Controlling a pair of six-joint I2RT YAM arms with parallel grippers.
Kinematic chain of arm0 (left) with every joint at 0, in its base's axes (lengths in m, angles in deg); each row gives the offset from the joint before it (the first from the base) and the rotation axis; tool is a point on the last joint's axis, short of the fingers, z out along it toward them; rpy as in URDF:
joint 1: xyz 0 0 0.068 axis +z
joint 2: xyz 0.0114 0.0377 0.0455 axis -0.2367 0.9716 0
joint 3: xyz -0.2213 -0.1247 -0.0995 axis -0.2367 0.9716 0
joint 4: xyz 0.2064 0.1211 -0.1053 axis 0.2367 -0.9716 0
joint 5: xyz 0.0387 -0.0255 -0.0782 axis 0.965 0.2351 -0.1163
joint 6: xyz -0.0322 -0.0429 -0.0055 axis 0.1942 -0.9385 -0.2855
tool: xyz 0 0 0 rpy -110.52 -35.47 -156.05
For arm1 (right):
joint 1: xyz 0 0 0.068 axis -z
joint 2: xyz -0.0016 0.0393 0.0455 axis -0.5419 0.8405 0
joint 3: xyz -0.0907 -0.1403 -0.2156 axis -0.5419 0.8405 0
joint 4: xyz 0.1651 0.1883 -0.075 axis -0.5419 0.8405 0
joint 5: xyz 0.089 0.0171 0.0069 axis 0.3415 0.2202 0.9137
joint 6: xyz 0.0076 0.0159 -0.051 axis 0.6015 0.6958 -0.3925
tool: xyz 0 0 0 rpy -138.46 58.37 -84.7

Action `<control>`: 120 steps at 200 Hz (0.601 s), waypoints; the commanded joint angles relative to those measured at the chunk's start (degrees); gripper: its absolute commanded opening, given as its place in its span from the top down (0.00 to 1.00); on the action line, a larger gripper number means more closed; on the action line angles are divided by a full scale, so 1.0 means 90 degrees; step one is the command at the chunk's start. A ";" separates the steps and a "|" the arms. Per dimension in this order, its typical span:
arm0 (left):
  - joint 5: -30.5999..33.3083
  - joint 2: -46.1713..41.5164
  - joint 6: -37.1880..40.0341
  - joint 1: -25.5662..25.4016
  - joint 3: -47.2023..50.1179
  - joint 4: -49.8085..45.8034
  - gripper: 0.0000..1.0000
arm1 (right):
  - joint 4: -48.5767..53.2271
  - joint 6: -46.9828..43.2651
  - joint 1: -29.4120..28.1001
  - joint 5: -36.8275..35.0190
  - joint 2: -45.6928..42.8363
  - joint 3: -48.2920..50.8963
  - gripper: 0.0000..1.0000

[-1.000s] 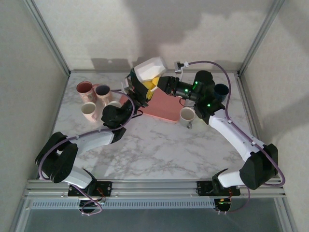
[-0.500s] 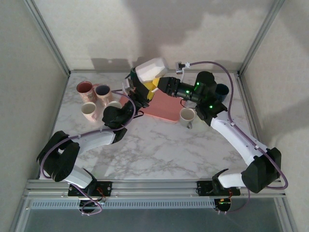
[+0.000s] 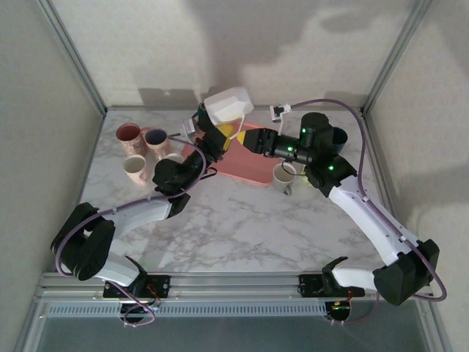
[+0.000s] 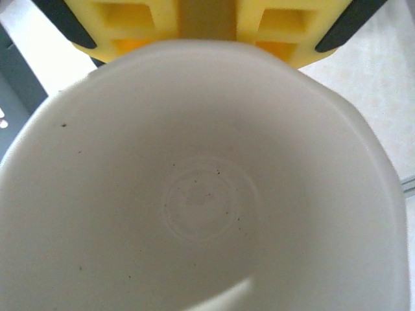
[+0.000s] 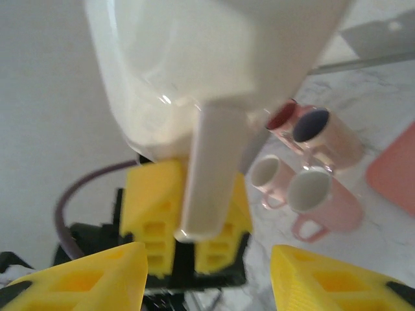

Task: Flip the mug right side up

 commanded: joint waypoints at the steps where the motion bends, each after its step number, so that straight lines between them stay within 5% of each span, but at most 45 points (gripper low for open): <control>1: -0.0280 -0.0580 0.0665 0.0181 -0.0354 -0.0152 1.00 | 0.1287 -0.0781 -0.0043 -0.0419 -0.0209 -0.0235 0.46; 60: -0.0371 -0.1481 0.3688 0.0302 -0.1580 -0.5008 1.00 | 0.2982 -0.1646 0.0001 -0.1226 -0.0255 -0.0364 0.45; 120: 0.0144 -0.1752 0.5558 0.0303 -0.2418 -0.8086 1.00 | 0.3572 -0.1922 0.0136 -0.1413 -0.0076 -0.0414 0.45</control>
